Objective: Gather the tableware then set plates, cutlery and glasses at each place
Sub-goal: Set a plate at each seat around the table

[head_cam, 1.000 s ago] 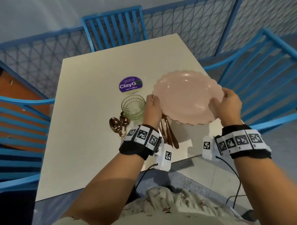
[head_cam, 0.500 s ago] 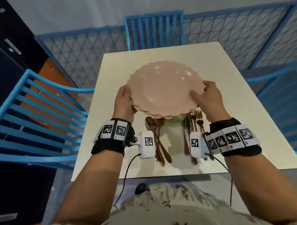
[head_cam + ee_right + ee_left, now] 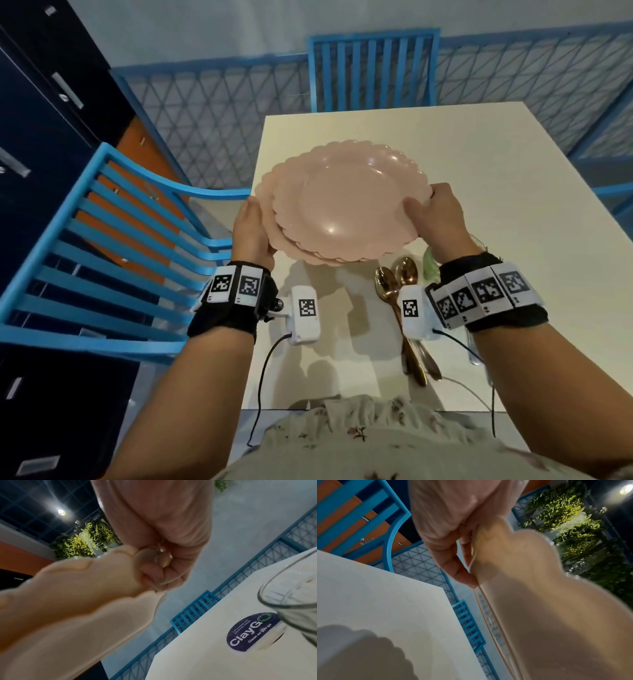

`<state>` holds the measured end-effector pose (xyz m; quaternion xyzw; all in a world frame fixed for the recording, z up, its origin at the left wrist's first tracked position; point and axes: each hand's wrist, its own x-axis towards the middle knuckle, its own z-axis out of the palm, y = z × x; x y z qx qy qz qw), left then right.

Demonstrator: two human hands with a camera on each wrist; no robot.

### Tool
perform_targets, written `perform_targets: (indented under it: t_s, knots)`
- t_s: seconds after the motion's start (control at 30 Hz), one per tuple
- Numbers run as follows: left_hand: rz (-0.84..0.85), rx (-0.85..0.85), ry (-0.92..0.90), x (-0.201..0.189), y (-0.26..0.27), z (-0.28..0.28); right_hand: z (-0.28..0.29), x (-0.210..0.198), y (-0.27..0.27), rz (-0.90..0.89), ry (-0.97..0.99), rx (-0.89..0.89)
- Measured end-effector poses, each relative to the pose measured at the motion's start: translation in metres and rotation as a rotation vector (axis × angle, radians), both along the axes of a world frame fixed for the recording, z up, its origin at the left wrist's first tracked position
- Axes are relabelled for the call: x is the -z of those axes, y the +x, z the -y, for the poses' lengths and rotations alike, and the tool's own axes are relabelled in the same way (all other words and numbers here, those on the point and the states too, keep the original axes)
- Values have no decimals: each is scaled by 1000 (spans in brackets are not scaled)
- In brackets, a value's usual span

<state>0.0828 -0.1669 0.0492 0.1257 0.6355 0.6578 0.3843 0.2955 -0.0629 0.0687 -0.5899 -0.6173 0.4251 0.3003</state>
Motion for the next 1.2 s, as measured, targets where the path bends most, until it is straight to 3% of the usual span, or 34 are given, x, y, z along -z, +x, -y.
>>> perform_targets:
  t_s: [0.17,0.43,0.73,0.87,0.93,1.2]
  knots:
    - [-45,-97,-108,32,-29,-2,-6,5,-14,-82,-56,99]
    - [-121,-61,-388,75,-40,-8,-13,4,-16,-175,-82,117]
    - [-226,-25,-583,88,-41,-20,-15,6,-4,-182,-57,85]
    - [-130,-69,-602,88,-39,-24,-15,8,0,-187,-54,68]
    - [-115,-13,-597,92,-40,-26,-15,8,1,-195,-52,61]
    - [-264,-9,-667,91,-38,-30,-19,11,4,-206,-50,40]
